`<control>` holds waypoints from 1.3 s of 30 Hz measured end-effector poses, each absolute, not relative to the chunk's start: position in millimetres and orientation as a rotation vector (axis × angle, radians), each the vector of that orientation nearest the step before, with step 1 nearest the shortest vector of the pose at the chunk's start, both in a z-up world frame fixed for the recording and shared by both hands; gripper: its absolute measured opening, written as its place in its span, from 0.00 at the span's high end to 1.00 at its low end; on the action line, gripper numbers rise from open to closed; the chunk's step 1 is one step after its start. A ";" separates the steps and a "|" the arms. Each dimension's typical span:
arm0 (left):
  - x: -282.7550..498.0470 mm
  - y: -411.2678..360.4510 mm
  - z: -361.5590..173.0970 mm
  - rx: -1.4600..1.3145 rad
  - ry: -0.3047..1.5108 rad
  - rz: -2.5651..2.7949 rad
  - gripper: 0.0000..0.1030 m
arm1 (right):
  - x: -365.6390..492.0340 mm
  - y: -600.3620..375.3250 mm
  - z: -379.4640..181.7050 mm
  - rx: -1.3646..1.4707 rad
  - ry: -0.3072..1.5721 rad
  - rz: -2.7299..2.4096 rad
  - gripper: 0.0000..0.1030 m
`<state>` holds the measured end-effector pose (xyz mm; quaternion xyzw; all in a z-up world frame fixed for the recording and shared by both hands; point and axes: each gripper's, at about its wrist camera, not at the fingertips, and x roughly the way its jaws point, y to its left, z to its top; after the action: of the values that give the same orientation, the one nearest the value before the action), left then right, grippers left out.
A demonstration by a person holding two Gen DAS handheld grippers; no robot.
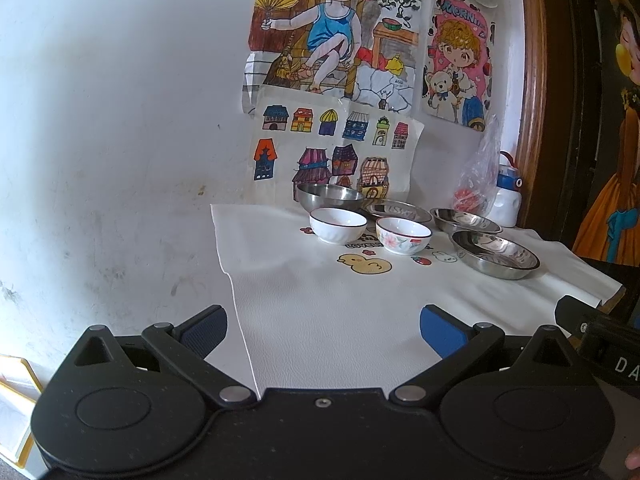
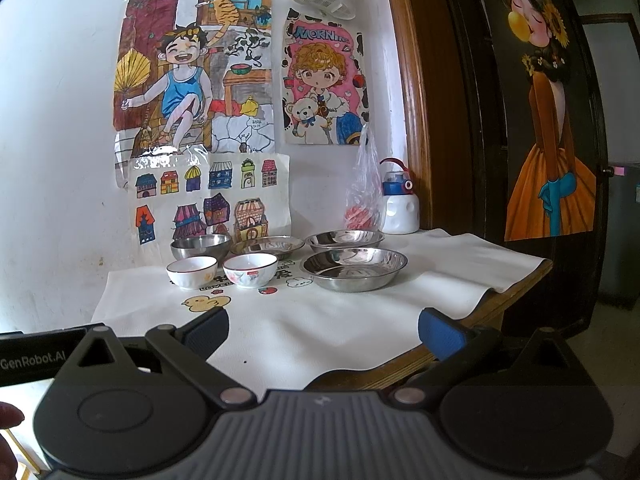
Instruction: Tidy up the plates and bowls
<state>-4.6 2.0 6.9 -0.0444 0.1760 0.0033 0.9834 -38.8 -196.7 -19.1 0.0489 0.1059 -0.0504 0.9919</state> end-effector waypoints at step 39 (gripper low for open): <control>-7.0 -1.3 7.1 -0.094 0.353 0.008 0.01 | -36.5 -195.5 -22.7 0.091 0.218 -0.102 0.00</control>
<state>-7.0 -1.3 7.1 -0.0465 0.1757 0.0038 0.9833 -36.5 -195.5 -22.7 0.0454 0.1089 -0.0509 0.9917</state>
